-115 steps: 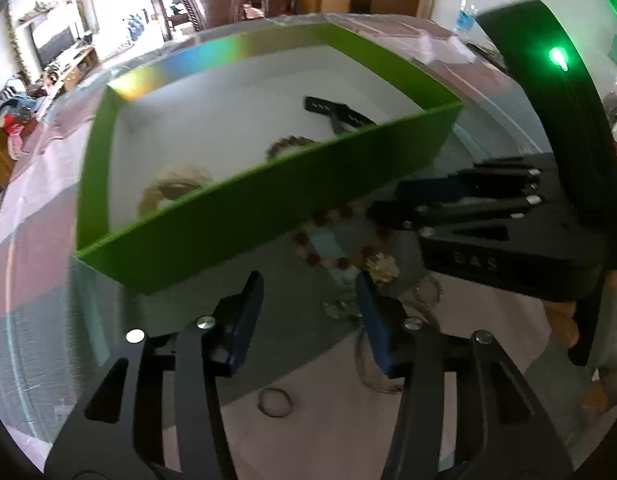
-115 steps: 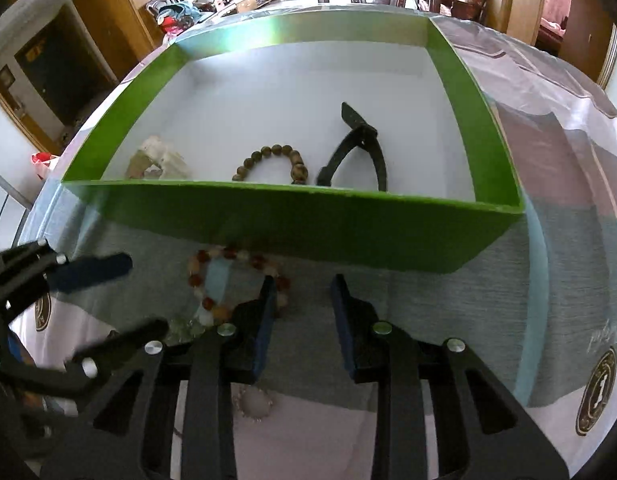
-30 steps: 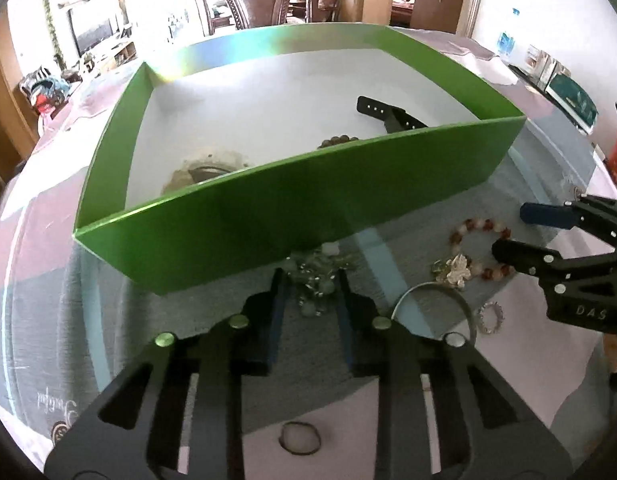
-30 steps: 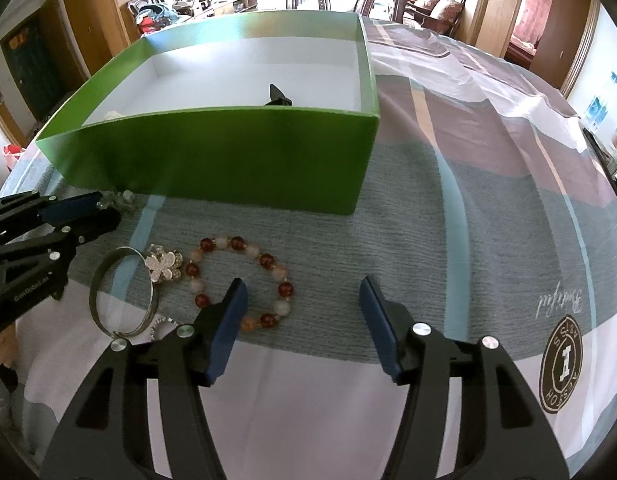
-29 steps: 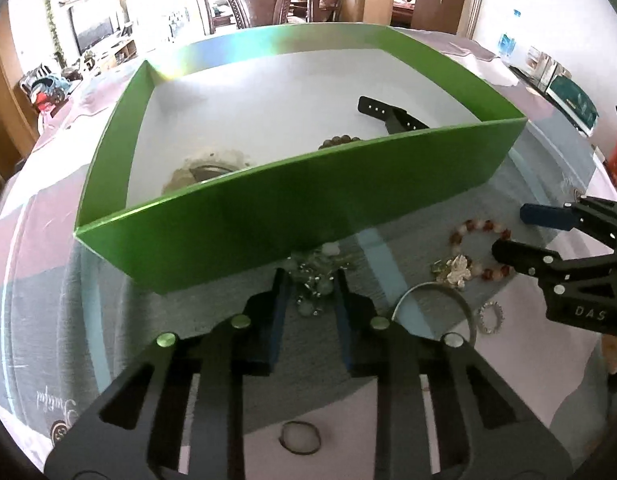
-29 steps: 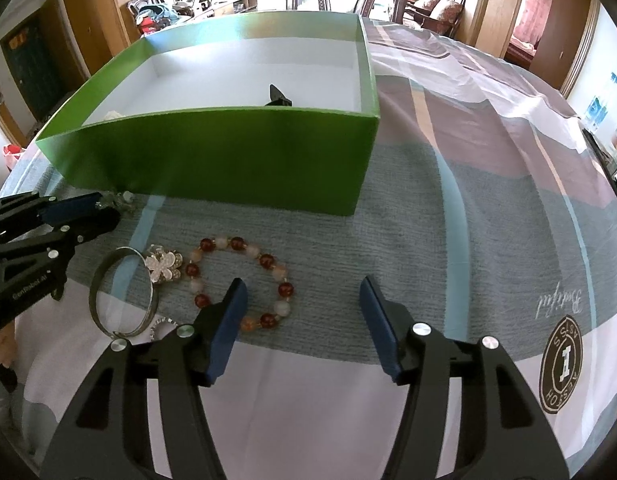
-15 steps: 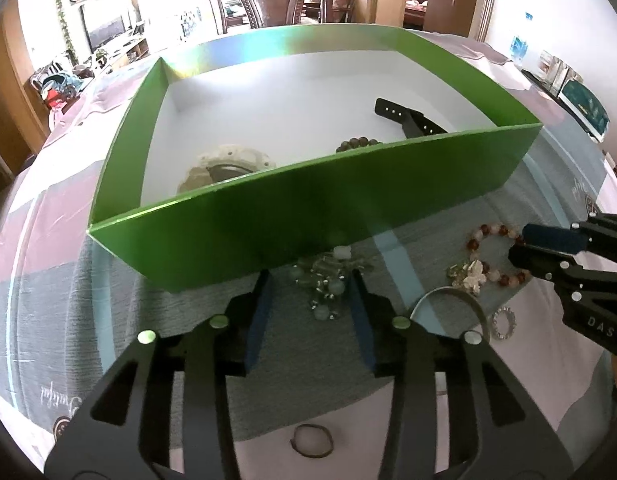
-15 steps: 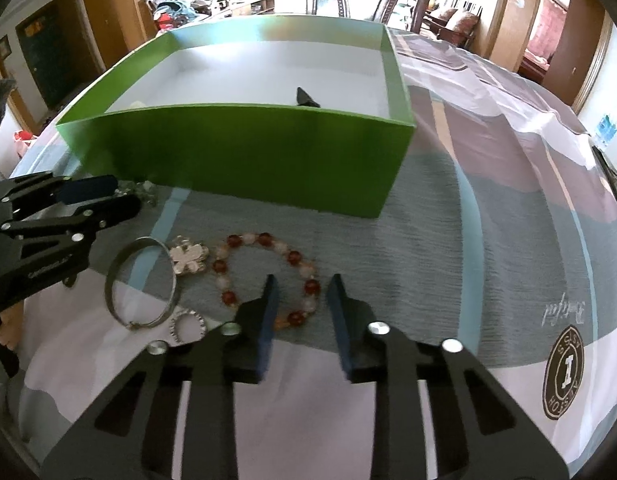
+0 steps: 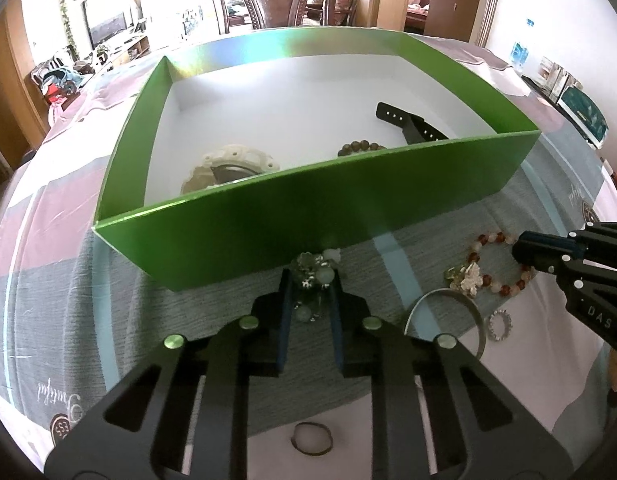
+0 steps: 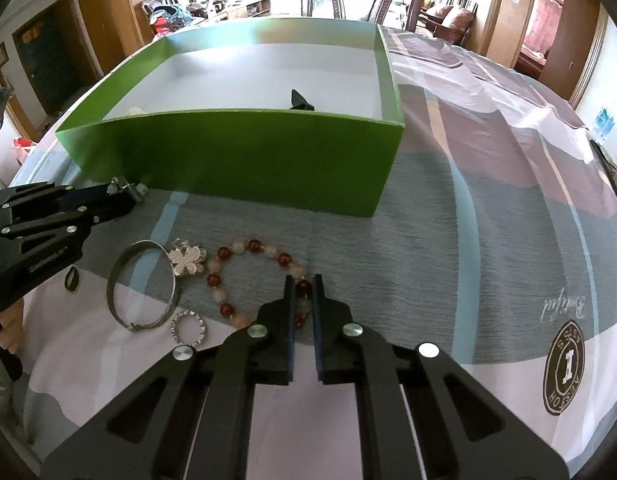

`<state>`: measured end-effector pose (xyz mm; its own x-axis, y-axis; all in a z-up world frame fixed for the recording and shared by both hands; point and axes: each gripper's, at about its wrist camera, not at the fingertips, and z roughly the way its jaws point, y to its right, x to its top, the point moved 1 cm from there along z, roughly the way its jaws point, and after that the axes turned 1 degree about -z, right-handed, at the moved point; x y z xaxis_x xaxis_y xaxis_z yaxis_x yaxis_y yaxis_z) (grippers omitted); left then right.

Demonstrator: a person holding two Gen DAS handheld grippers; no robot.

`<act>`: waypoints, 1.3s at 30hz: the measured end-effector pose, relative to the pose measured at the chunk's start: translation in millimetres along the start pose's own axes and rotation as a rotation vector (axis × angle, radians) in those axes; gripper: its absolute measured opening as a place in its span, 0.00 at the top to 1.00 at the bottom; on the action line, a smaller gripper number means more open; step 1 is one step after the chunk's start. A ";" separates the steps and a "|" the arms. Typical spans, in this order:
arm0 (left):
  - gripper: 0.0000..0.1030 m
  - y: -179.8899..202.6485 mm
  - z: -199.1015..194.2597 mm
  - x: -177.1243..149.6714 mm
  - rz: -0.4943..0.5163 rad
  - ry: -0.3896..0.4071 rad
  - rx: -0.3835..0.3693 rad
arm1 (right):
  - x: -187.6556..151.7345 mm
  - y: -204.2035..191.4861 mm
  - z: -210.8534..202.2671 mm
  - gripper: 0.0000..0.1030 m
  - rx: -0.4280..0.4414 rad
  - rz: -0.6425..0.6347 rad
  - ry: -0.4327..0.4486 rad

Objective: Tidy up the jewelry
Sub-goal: 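Close the left gripper on the silver charm while the right grips the red bead bracelet, then carry both held items over the green box and open both grippers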

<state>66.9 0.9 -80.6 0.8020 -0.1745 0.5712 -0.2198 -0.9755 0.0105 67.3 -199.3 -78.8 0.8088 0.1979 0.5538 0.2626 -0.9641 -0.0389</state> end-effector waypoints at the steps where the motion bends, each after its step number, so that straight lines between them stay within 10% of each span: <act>1: 0.83 0.4 -0.1 0.0 0.003 0.000 0.003 | 0.0 0.0 1.1 0.92 -0.001 -0.002 -0.004; 8: 0.81 2.4 0.3 0.1 0.014 0.000 0.010 | 0.3 -1.3 2.8 0.90 -0.010 -0.021 0.001; 10: 0.80 2.5 0.1 -0.2 0.012 0.001 0.012 | 0.9 0.4 4.0 0.66 -0.017 -0.012 0.006; 14: 0.77 2.0 0.0 -0.1 0.011 0.001 0.018 | -0.4 1.0 4.3 0.62 -0.013 0.012 0.013; 32: 0.72 0.4 0.4 0.0 0.011 0.001 0.021 | -3.0 -6.3 0.9 0.89 0.003 -0.002 0.015; 39: 0.84 -1.9 -0.2 0.3 0.006 0.002 0.021 | -4.1 -5.5 0.3 0.92 0.003 0.008 0.012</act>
<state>67.5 2.7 -80.2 0.7996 -0.1804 0.5728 -0.2131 -0.9770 -0.0101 62.6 -194.8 -81.1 0.8045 0.1876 0.5635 0.2571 -0.9653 -0.0457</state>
